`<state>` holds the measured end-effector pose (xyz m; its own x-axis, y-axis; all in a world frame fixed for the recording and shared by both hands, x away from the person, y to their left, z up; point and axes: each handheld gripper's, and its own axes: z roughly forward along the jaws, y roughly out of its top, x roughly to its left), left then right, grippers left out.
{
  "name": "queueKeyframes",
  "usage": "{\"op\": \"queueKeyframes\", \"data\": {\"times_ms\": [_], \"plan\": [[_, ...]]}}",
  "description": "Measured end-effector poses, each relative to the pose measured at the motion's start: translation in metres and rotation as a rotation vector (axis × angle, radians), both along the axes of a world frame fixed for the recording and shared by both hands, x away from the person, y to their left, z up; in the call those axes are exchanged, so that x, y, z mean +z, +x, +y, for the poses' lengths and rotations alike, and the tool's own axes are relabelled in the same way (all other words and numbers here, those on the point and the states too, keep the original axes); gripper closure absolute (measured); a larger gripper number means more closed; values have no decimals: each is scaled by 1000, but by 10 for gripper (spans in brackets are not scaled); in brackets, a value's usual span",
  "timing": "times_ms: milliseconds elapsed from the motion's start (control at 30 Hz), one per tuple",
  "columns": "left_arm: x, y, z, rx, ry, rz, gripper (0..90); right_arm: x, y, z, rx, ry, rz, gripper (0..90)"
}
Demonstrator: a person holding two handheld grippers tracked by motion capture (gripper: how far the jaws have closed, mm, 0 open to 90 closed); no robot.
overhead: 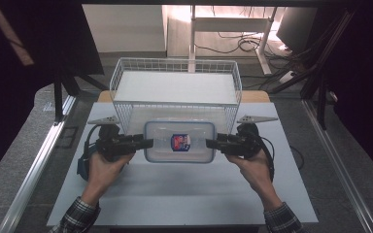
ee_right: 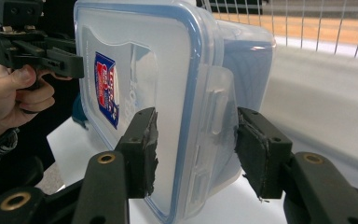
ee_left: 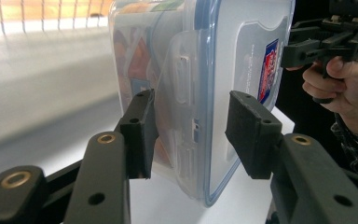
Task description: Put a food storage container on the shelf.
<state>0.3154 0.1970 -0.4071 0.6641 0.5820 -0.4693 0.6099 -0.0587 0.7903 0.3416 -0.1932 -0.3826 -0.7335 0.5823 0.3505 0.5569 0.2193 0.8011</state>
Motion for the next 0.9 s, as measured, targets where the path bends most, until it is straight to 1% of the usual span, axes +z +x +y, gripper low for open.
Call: {"op": "queueKeyframes", "data": {"times_ms": [33, 133, 167, 200, 267, 300, 333, 367, 400, 467, 500, 533, 567, 600, 633, 667, 700, 733, 767, 800, 833, 867, 900], "plan": [[7, 5, 1, 8, -1, -10, 532, 6, 5, 1, 2, 5, -7, 498], [15, 9, 2, 14, -2, -20, 531, 11, 10, 2, 4, 8, -19, 498], [19, 12, 3, 16, -3, -27, 531, 14, 12, 3, 4, 11, -22, 499], [25, 16, 4, 19, -8, -36, 530, 21, 17, 4, 5, 16, -35, 499], [32, 20, 5, 23, -11, -43, 531, 27, 21, 5, 4, 18, -42, 499], [32, 20, 5, 23, -11, -43, 531, 30, 23, 5, 3, 19, -45, 499], [35, 22, 6, 23, -11, -48, 531, 30, 23, 5, 3, 19, -45, 499], [38, 24, 6, 26, -13, -52, 531, 37, 27, 7, 6, 20, -54, 500], [41, 26, 7, 26, -11, -56, 531, 37, 27, 7, 6, 20, -54, 500], [46, 30, 10, 30, -20, -63, 531, 43, 32, 9, 9, 23, -63, 501], [49, 34, 13, 32, -34, -66, 531, 48, 36, 11, 10, 24, -70, 502], [49, 34, 13, 32, -34, -66, 531, 48, 36, 11, 10, 24, -70, 502], [53, 39, 15, 33, -43, -68, 531, 53, 40, 13, 8, 24, -76, 503], [53, 39, 15, 33, -43, -68, 531, 53, 40, 13, 8, 24, -76, 503], [56, 45, 18, 34, -50, -69, 531, 57, 43, 15, 7, 23, -80, 504], [56, 45, 18, 34, -50, -69, 531, 57, 43, 15, 7, 23, -80, 504], [59, 48, 19, 37, -54, -70, 531, 63, 49, 18, 4, 24, -85, 504], [62, 50, 19, 36, -55, -72, 531, 66, 51, 18, 4, 24, -88, 504], [66, 55, 21, 39, -59, -74, 531, 69, 53, 19, 4, 24, -91, 504], [66, 55, 21, 39, -59, -74, 530, 69, 53, 19, 4, 24, -91, 504], [71, 61, 22, 42, -65, -78, 531, 74, 59, 20, 3, 26, -98, 504], [71, 61, 22, 42, -65, -78, 530, 74, 59, 20, 3, 26, -98, 504], [74, 66, 23, 44, -71, -80, 530, 80, 65, 21, 0, 31, -102, 505]]}}
